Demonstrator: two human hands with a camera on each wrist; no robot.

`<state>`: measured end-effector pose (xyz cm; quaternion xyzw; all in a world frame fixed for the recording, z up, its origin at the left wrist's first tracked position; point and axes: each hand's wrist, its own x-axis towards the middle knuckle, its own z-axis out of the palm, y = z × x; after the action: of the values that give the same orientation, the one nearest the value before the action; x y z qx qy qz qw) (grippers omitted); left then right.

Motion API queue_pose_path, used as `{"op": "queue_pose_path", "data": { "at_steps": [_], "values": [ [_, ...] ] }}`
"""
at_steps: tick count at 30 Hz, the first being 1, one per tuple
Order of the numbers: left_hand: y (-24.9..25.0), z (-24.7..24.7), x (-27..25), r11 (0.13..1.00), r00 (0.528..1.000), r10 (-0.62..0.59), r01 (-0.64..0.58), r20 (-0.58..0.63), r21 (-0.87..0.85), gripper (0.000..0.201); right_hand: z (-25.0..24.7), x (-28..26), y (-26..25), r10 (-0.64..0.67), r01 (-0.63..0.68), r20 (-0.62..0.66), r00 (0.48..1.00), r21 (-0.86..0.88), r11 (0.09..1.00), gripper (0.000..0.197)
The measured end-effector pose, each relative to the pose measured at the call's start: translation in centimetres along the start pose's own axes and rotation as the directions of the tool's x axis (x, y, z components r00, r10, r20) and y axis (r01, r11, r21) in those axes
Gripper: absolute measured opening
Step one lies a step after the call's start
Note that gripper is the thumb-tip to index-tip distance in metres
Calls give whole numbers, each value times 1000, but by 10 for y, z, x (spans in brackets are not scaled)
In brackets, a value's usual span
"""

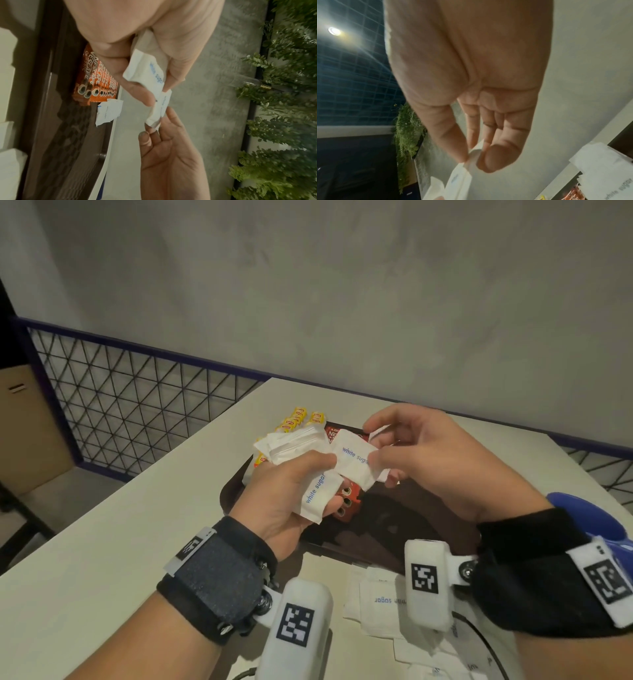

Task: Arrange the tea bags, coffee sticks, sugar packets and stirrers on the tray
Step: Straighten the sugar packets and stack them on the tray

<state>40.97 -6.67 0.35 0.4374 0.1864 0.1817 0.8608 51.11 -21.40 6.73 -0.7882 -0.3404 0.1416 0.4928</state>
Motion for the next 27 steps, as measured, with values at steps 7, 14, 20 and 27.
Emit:
{"op": "queue_pose_path", "data": {
  "at_steps": [7,14,20,27],
  "values": [
    [3,-1,3,981,997,-71,75,26,-181,33,-27,15,11,95,-112,-206,974,-74,991,20],
    [6,-1,0,935,987,-134,157,92,-317,33,-34,62,40,365,-362,-99,926,-508,781,14],
    [3,-4,5,964,990,-122,137,77,-227,24,-31,88,58,452,-436,-107,885,-526,730,14],
    [0,-4,6,978,986,-143,153,83,-142,26,-26,99,64,436,-450,-155,887,-508,735,15]
  ]
}}
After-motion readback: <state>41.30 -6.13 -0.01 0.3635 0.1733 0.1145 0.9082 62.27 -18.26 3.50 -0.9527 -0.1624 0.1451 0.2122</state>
